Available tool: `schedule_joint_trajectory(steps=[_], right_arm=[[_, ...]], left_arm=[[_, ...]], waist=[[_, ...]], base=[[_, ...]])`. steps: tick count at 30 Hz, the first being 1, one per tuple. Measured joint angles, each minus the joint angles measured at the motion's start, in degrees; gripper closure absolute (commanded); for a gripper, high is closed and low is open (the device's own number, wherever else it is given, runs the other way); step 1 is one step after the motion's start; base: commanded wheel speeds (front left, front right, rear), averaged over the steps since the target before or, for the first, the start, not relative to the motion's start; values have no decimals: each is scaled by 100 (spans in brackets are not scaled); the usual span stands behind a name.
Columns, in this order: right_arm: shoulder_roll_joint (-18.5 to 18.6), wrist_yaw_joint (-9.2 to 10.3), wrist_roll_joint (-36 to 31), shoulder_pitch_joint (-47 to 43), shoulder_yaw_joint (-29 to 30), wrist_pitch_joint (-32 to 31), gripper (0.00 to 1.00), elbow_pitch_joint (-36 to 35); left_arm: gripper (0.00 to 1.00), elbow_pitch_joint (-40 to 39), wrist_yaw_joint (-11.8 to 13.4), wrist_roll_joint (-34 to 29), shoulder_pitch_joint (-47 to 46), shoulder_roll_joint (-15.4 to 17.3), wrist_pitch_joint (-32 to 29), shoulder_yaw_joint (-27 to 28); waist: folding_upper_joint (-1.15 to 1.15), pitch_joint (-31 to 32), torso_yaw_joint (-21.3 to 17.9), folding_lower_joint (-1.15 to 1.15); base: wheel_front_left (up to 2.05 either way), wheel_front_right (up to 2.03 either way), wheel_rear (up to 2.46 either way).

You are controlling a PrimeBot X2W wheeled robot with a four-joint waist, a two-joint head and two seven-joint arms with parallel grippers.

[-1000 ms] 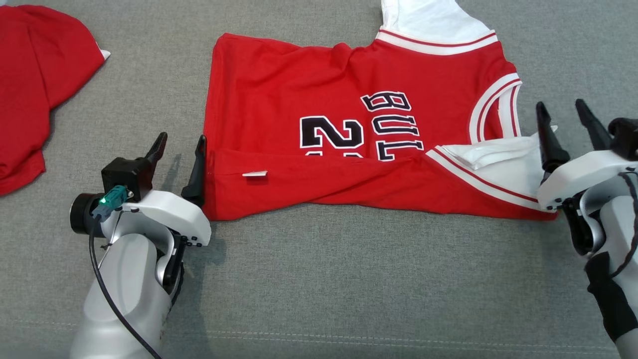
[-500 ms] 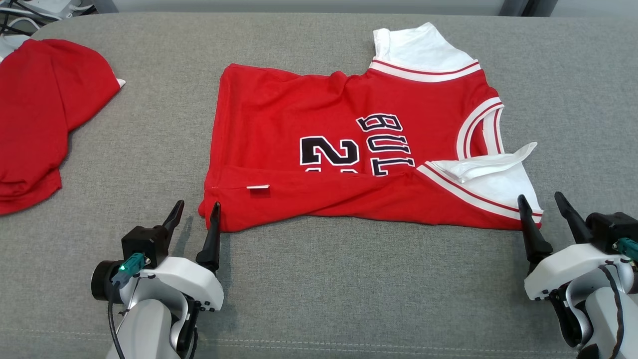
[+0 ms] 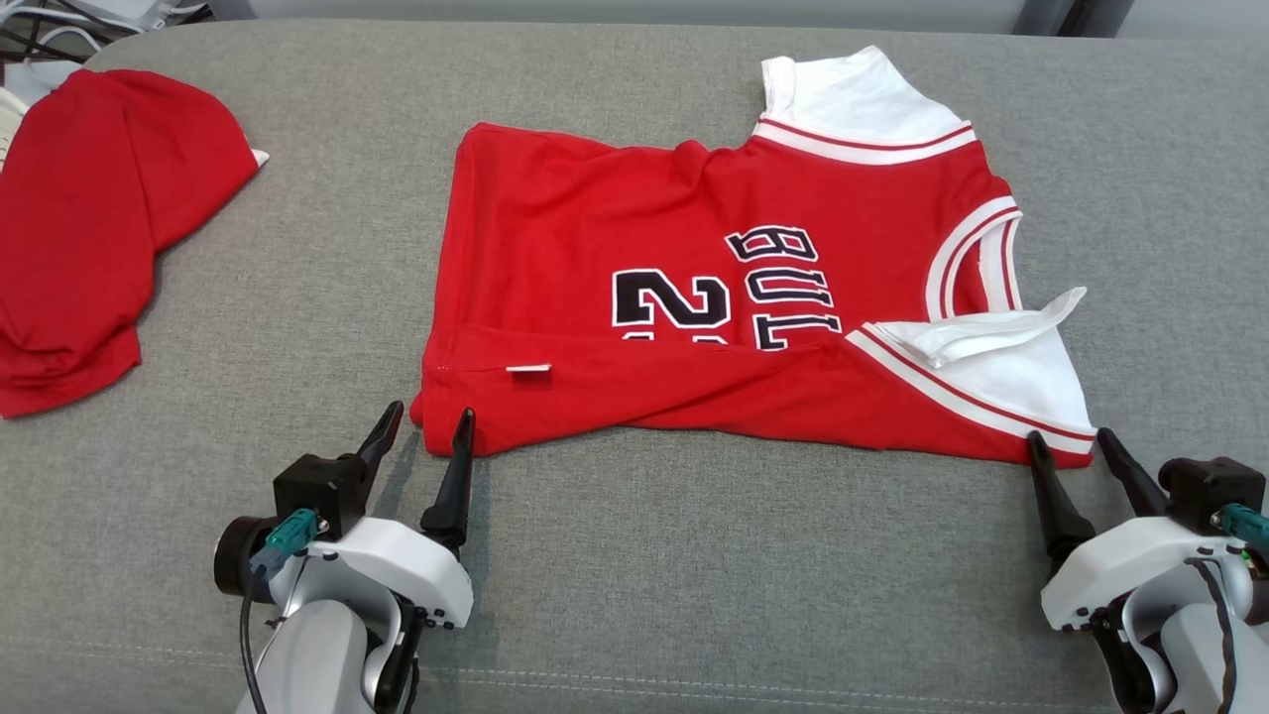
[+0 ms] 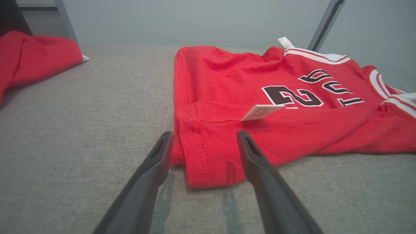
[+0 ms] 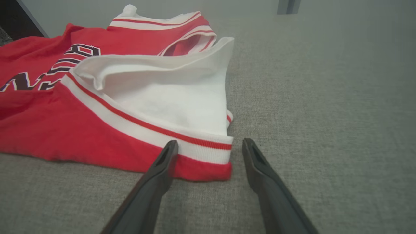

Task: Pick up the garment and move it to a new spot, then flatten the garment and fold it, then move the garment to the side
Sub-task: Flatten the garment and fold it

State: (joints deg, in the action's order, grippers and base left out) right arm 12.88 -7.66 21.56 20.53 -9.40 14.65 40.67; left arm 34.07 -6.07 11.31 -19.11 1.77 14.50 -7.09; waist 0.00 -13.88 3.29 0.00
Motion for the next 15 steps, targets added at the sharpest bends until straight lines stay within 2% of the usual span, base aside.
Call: schedule_joint_trajectory(steps=[2,3,4,5,6,15], right_arm=[[-1,0,19,2,-23,0,45,62],[2,0,20,5,-29,0,64,75],[1,0,21,12,-35,0,78,79],[1,0,23,20,-41,0,78,81],[0,0,31,35,-45,0,100,82],[9,-1,68,101,-60,0,100,55]], left_arm=[[0,-3,0,15,0,1,0,-36],[0,-2,0,62,1,1,0,-66],[0,4,0,127,1,1,0,-100],[0,14,-8,169,1,1,0,-137],[0,38,-45,207,1,1,0,-179],[0,212,-101,444,1,2,0,-403]], waist=[[0,-12,16,0],[0,-21,24,0],[0,-31,30,0],[0,-43,36,0],[0,-55,41,0],[0,-119,41,0]], base=[[0,0,0],[0,0,0],[0,0,0],[0,0,0],[0,0,0],[0,0,0]])
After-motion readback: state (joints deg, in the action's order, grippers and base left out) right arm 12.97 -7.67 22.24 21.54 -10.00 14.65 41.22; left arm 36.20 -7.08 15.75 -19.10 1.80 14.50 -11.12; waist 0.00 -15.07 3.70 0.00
